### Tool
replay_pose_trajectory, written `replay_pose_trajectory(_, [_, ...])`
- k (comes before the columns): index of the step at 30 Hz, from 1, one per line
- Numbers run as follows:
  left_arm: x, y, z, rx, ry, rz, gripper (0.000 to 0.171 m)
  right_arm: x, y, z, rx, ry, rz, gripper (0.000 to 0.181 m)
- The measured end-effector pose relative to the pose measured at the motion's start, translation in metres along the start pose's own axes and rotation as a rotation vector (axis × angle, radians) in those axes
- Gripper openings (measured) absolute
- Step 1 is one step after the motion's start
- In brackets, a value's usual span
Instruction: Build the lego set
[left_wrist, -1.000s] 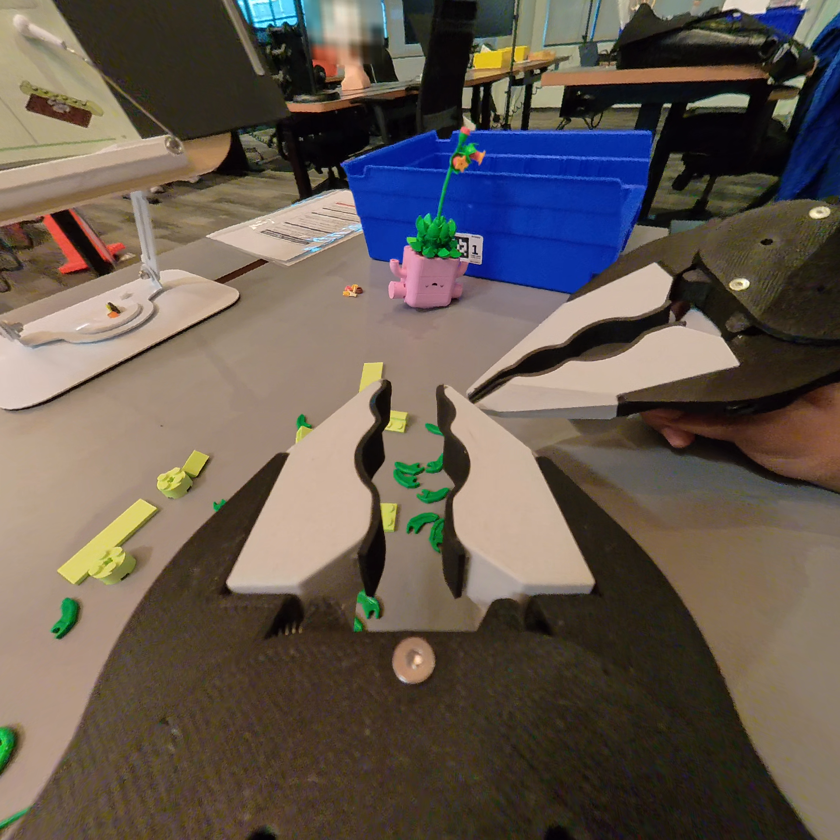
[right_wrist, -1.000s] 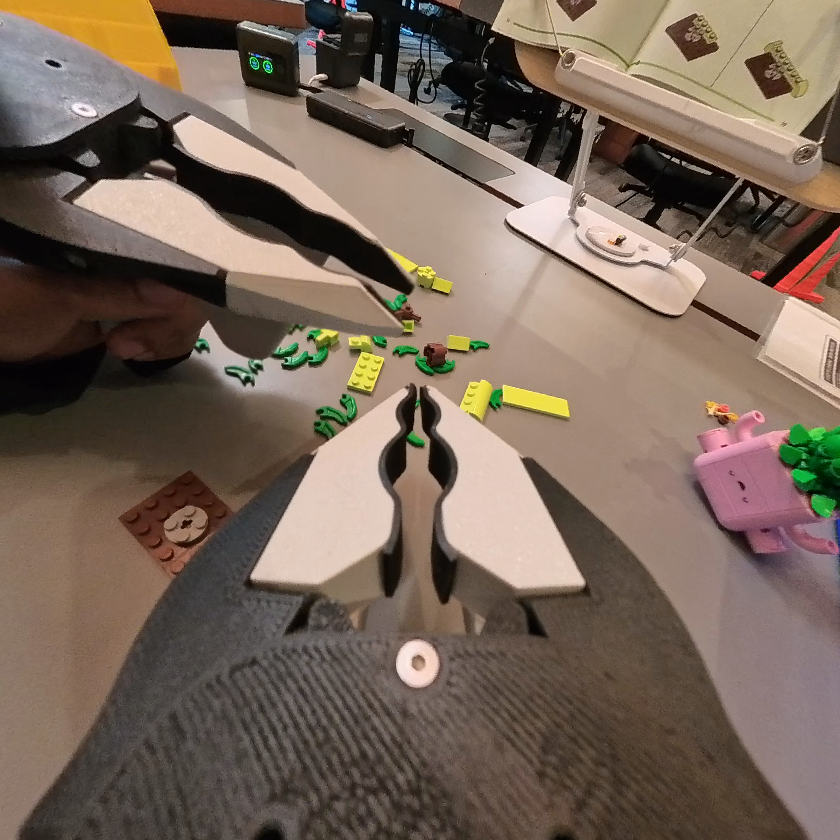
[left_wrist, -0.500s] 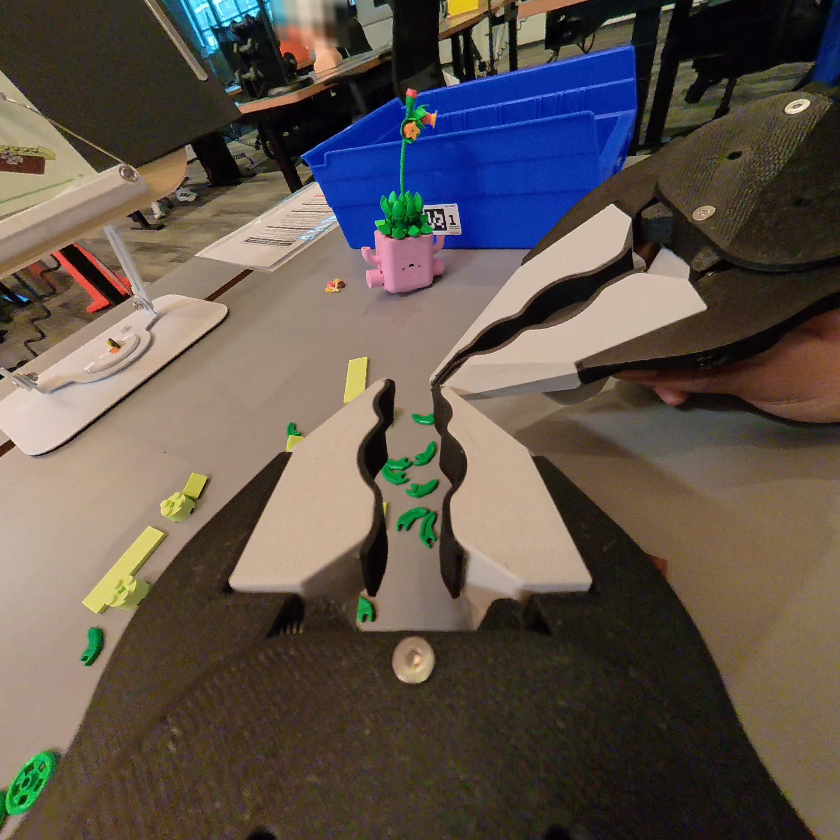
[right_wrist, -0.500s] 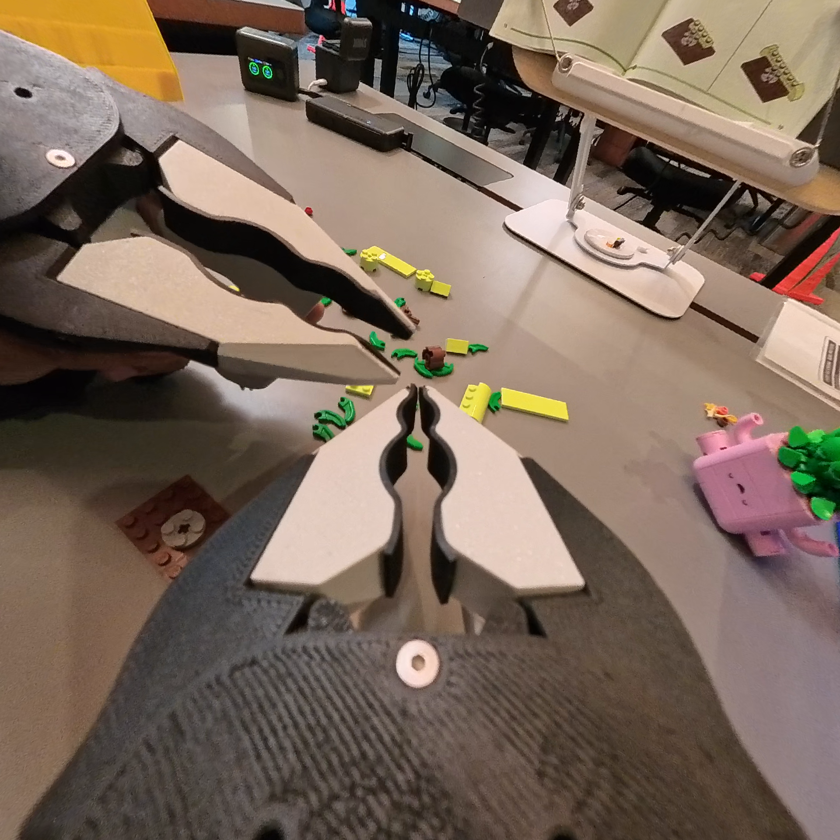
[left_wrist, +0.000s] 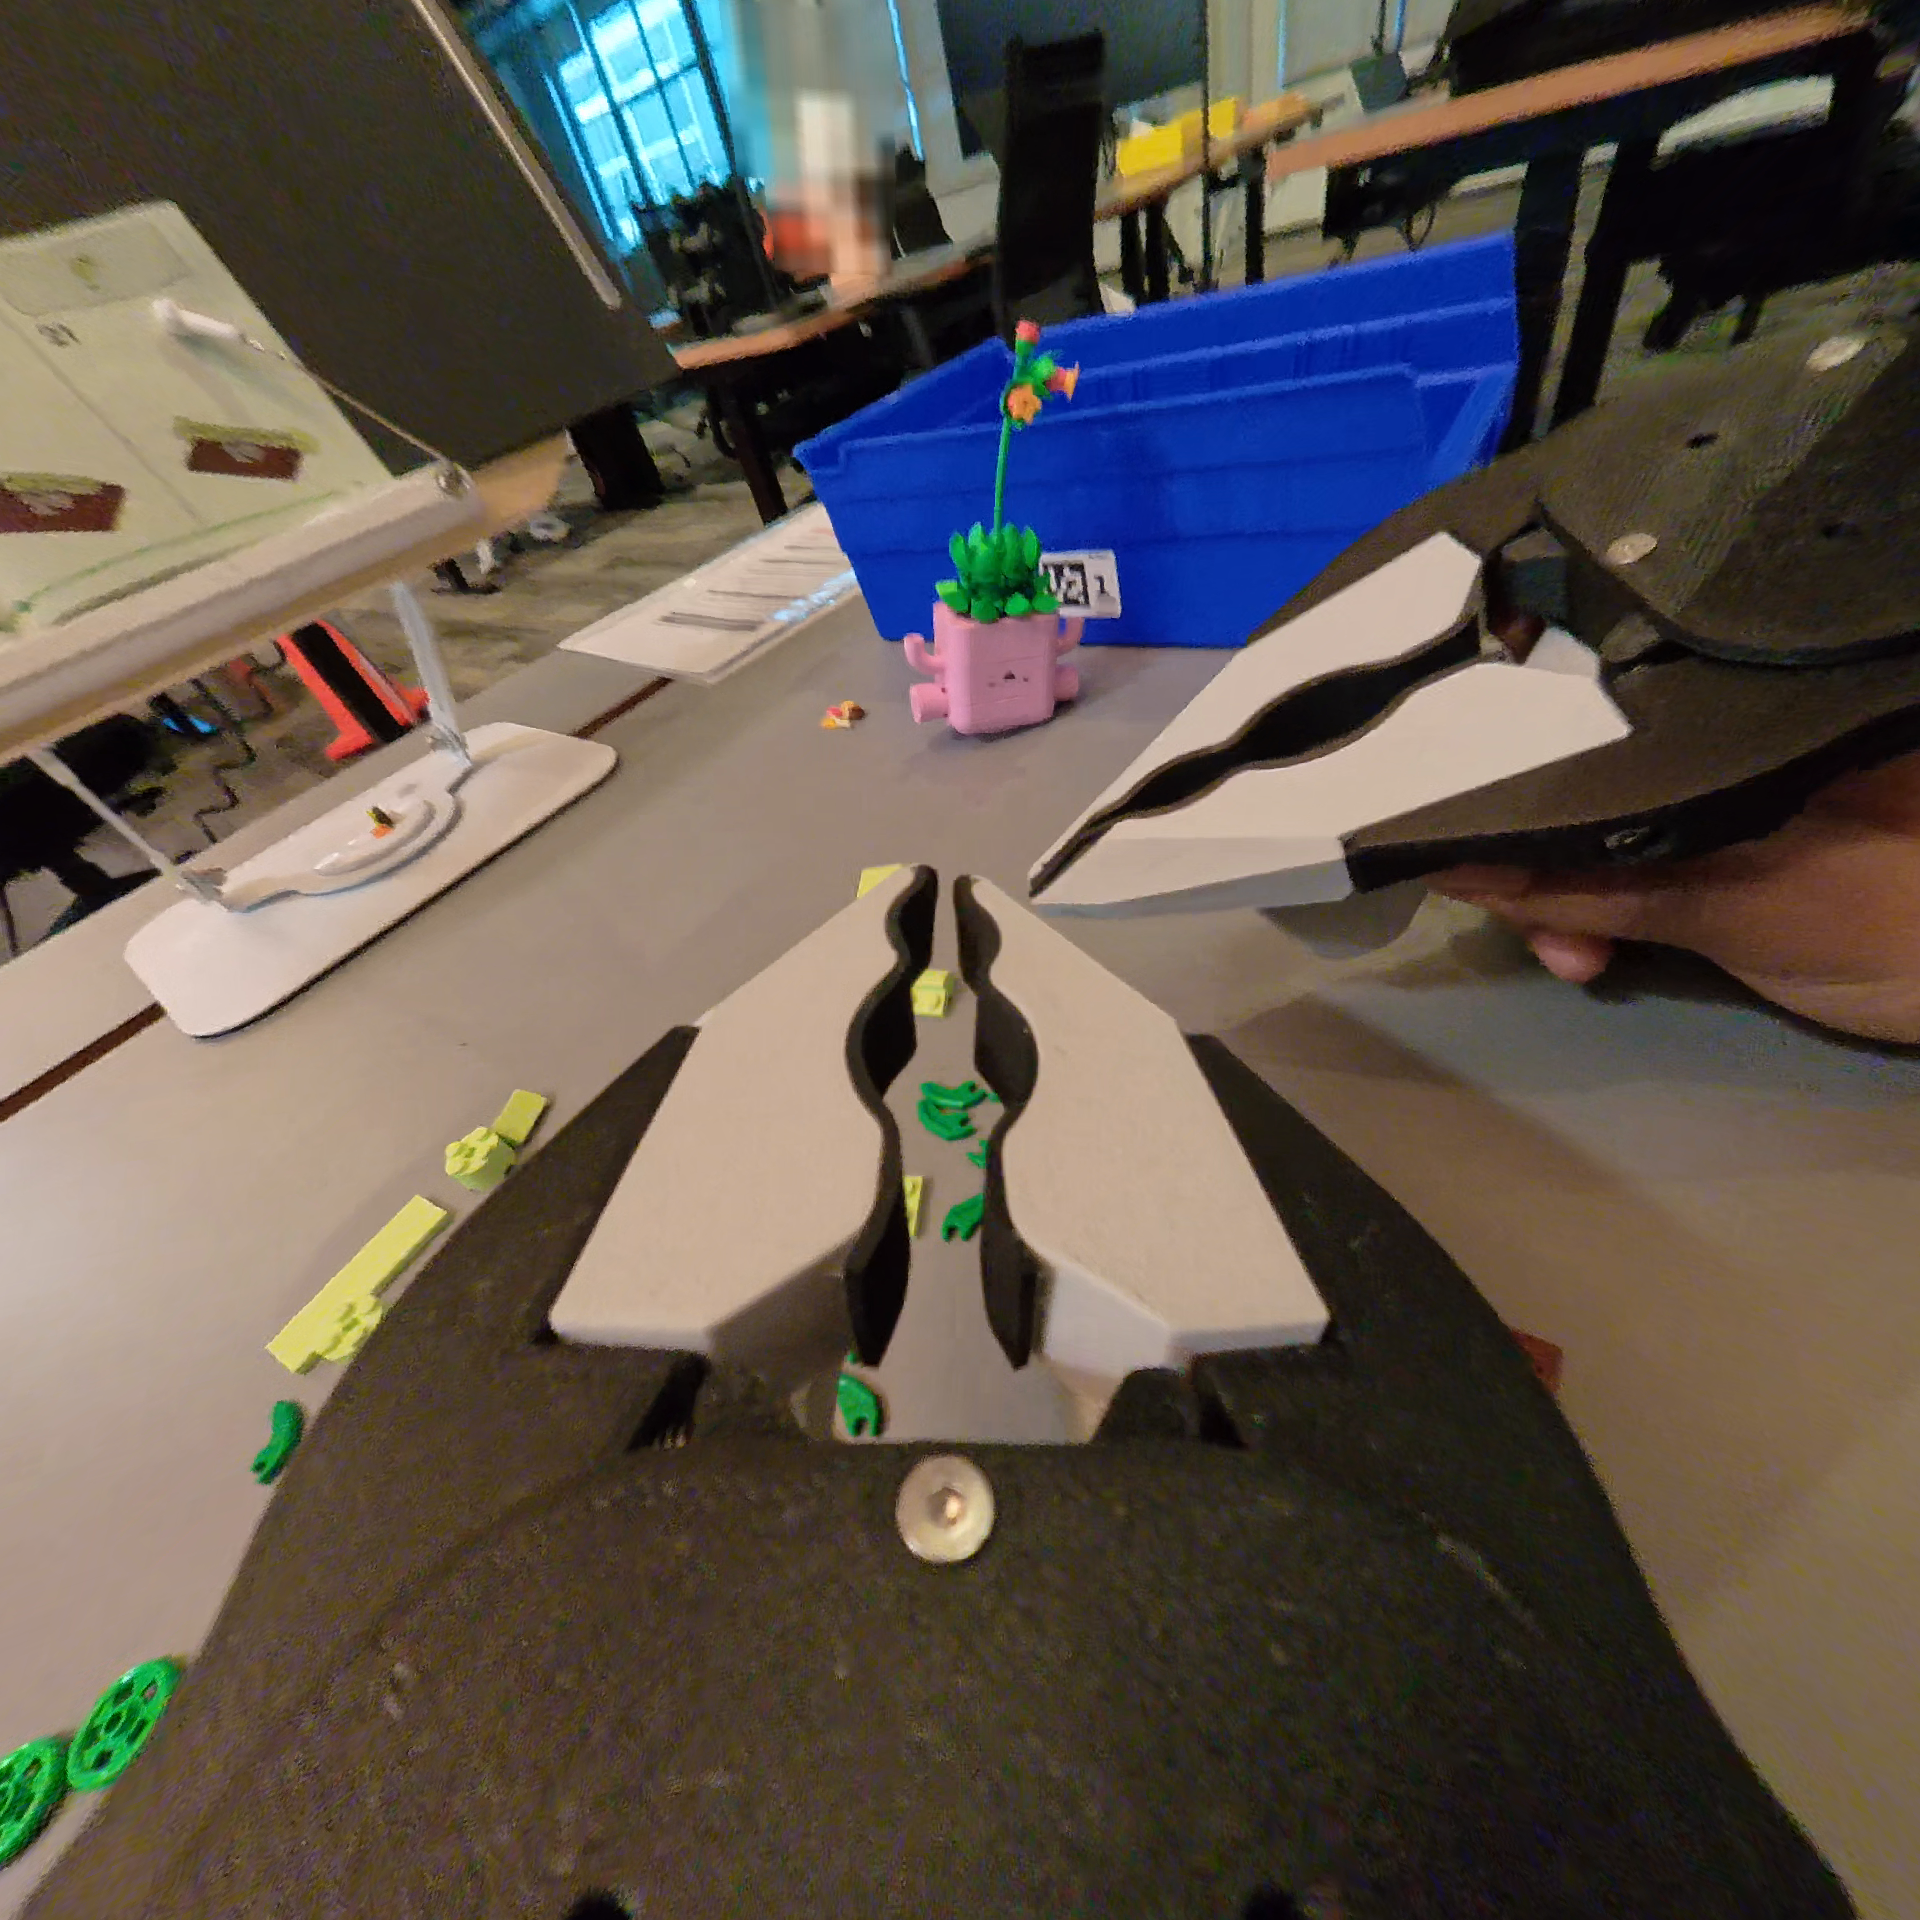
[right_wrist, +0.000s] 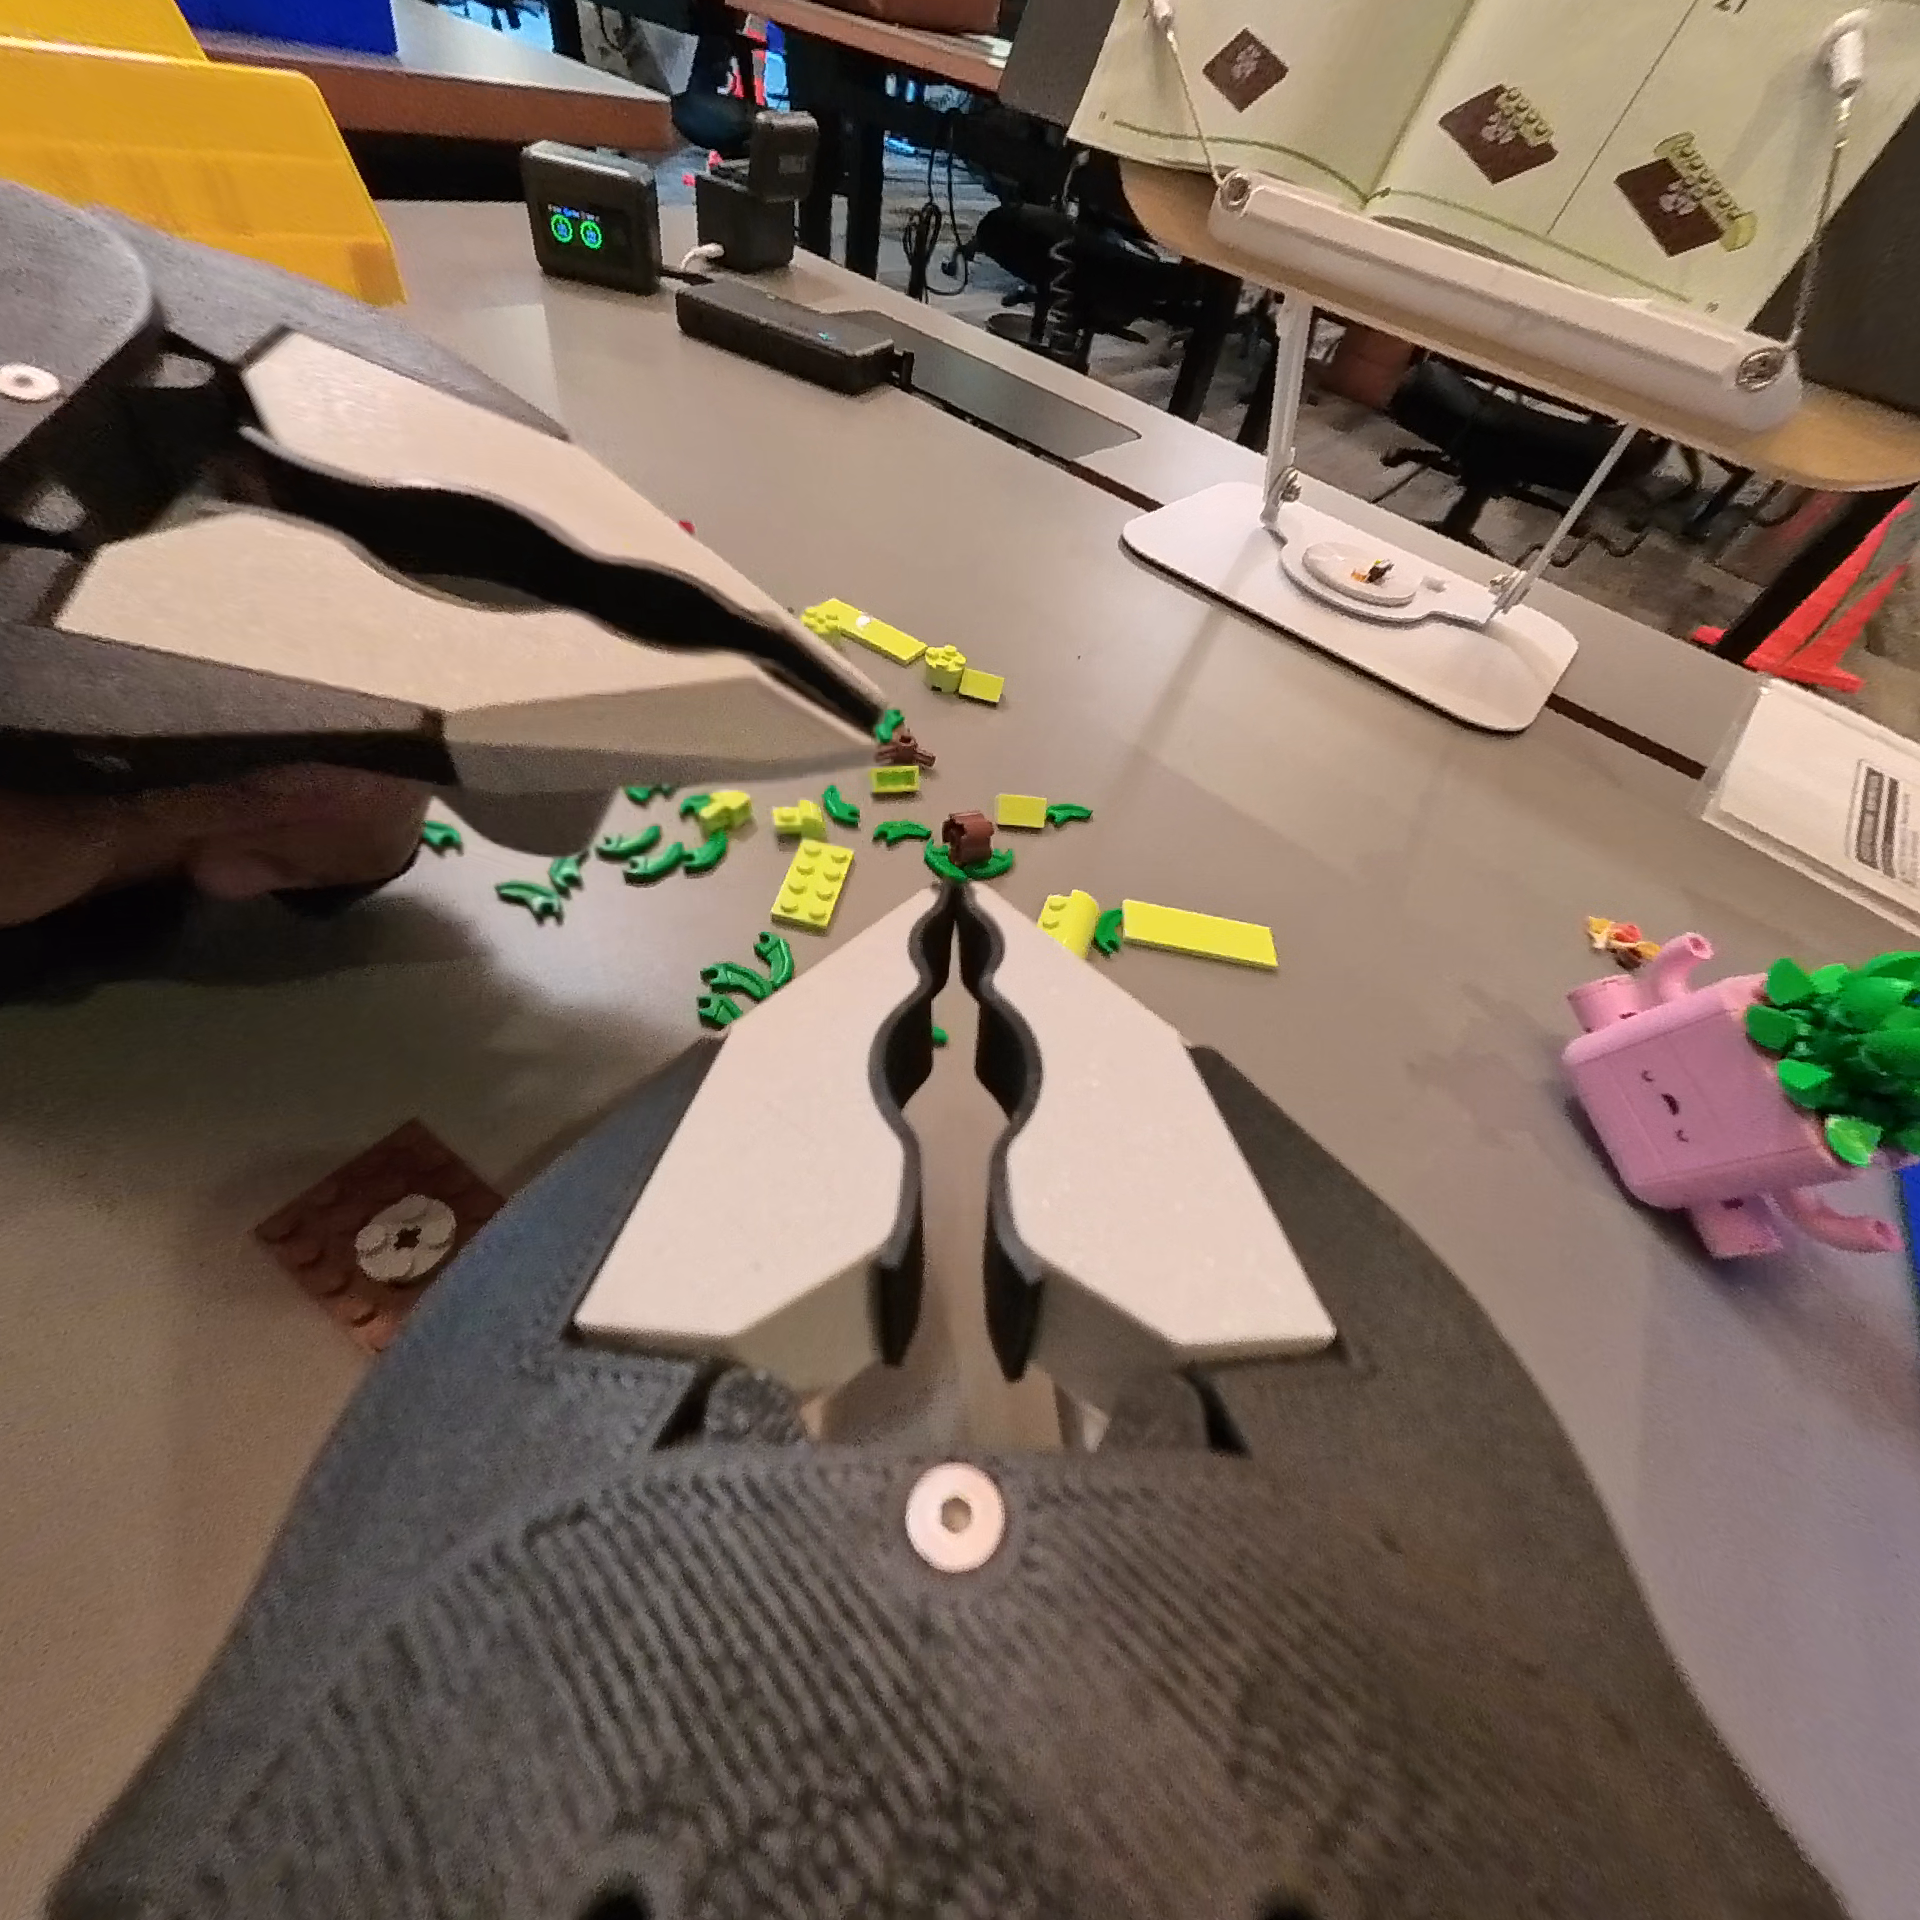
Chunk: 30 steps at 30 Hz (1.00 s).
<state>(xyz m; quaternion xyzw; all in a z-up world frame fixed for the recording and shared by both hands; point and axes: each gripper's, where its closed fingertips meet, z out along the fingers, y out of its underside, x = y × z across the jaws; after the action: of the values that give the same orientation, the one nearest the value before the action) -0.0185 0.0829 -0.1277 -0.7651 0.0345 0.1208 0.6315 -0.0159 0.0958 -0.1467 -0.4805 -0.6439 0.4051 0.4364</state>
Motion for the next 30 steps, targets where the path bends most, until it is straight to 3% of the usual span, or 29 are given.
replay_pose_trajectory(8, [0.031,-0.019,-0.005,0.038,0.071,0.036,0.000,0.004,-0.002,-0.002,0.018,0.004,0.027,0.000])
replay_pose_trajectory(15, [0.066,-0.045,-0.013,0.089,0.188,-0.049,0.000,0.004,-0.002,-0.002,0.021,0.006,0.029,0.000])
replay_pose_trajectory(22, [0.094,-0.045,-0.012,0.071,0.280,-0.108,0.000,0.006,-0.004,-0.004,0.036,0.005,0.046,0.000])
replay_pose_trajectory(25, [0.079,-0.044,-0.012,0.069,0.258,-0.108,0.000,0.005,-0.004,-0.003,0.032,0.002,0.041,0.000])
replay_pose_trajectory(30, [-0.020,-0.010,-0.023,0.004,0.115,-0.170,0.000,0.002,-0.004,-0.003,0.030,-0.004,0.023,0.000])
